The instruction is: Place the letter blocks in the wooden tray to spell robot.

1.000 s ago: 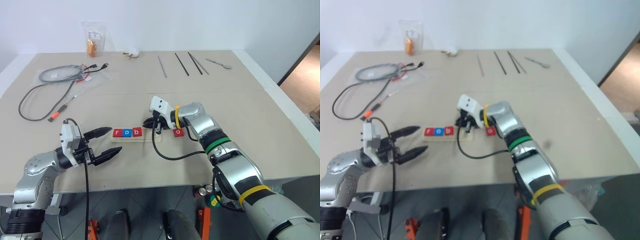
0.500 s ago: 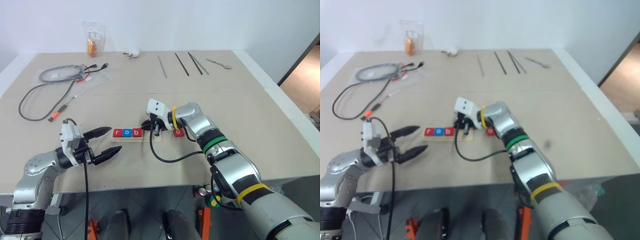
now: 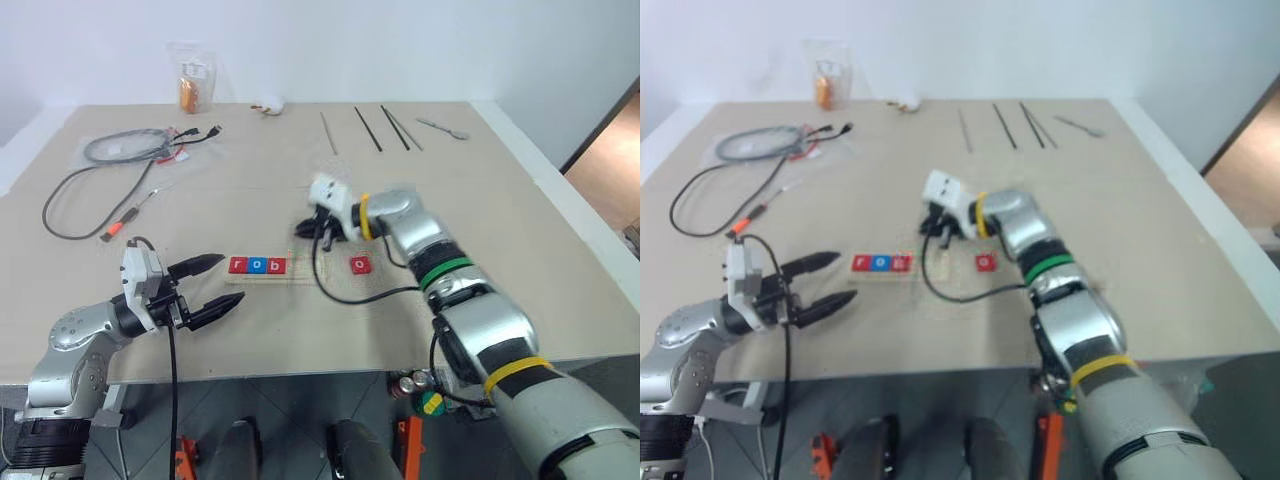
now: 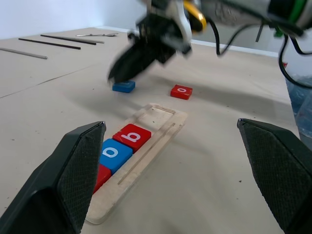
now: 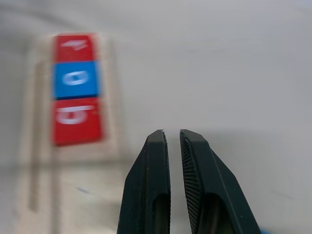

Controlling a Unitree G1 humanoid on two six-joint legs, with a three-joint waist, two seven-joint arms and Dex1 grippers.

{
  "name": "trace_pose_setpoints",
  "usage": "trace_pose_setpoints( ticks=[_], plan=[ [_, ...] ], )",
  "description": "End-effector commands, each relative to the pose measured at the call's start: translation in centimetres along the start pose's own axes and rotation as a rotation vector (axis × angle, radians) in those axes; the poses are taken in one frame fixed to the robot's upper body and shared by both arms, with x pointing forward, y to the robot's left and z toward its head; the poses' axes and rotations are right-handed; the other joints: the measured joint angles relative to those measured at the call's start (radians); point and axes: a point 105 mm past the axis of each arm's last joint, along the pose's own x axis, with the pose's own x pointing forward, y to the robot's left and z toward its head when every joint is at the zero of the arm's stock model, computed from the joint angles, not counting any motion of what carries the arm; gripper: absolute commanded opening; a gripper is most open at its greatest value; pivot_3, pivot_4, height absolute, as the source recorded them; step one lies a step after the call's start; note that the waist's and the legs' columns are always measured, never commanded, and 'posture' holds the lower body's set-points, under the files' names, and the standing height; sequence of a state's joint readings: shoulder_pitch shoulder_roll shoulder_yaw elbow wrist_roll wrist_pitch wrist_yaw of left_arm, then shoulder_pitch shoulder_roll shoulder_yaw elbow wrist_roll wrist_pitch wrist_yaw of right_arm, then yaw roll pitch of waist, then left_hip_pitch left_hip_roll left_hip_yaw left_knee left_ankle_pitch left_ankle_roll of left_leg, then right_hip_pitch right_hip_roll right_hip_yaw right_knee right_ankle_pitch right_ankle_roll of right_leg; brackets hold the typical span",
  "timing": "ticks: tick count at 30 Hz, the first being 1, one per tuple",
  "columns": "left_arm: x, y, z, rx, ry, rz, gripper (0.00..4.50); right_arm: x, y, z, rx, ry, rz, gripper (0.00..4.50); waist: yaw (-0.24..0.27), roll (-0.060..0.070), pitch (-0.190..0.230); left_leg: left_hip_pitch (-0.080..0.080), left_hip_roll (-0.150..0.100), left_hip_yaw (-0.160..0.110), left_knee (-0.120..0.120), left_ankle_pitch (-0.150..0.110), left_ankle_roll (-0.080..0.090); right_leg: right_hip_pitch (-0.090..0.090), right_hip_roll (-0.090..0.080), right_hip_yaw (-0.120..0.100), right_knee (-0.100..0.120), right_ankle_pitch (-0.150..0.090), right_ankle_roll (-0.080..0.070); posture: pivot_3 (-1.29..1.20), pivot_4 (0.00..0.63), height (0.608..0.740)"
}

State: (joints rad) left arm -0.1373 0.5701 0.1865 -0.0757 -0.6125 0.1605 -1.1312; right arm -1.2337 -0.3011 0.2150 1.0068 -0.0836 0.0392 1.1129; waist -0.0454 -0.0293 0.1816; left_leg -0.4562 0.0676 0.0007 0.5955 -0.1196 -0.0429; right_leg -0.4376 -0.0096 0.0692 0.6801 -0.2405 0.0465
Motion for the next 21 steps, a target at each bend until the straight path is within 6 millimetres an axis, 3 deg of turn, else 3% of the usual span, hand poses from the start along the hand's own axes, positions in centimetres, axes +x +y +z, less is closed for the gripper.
trace_pose_setpoints(
  ticks=[1, 5, 9, 15, 21],
  plan=[
    [1.4, -0.8, 1.6, 0.048, -0.043, -0.074, 4.50, -3.3, -1.4, -0.4, 0.056, -0.051, -0.039, 1.24, 0.001, 0.000, 0.000, 0.000, 0.000, 0.000, 0.000, 0.000, 0.000, 0.000, 0.000, 0.000, 0.000, 0.000, 0.000, 0.00, 0.150, 0.740],
    [2.0, -0.9, 1.8, 0.047, -0.056, -0.093, 4.50, -5.1, -1.7, -1.3, 0.087, -0.064, -0.063, 2.66, -0.005, 0.000, 0.000, 0.000, 0.000, 0.000, 0.000, 0.000, 0.000, 0.000, 0.000, 0.000, 0.000, 0.000, 0.000, 0.00, 0.150, 0.740],
    [2.6, -1.4, 1.6, 0.043, -0.050, -0.129, 4.50, -8.0, 0.0, -4.4, 0.117, -0.028, -0.042, 4.12, -0.003, 0.000, 0.000, 0.001, 0.000, 0.000, -0.001, 0.000, 0.000, 0.000, 0.001, 0.001, 0.001, 0.002, 0.005, 0.00, 0.150, 0.740],
    [2.7, -1.5, 1.3, 0.028, -0.041, -0.154, 4.50, -9.1, 1.8, -8.4, 0.174, 0.048, -0.030, 4.12, -0.005, 0.000, 0.000, 0.002, 0.000, 0.001, 0.000, 0.000, 0.000, 0.000, 0.002, 0.002, 0.001, 0.001, 0.002, 0.00, 0.150, 0.740],
    [2.7, -1.1, 1.4, 0.032, -0.034, -0.165, 4.50, -8.2, 1.8, -9.0, 0.205, 0.048, -0.042, 4.12, -0.006, 0.000, 0.000, 0.003, 0.000, 0.000, 0.005, 0.000, 0.000, 0.001, 0.002, 0.003, 0.001, 0.004, 0.000, 0.00, 0.150, 0.740]
  ],
)
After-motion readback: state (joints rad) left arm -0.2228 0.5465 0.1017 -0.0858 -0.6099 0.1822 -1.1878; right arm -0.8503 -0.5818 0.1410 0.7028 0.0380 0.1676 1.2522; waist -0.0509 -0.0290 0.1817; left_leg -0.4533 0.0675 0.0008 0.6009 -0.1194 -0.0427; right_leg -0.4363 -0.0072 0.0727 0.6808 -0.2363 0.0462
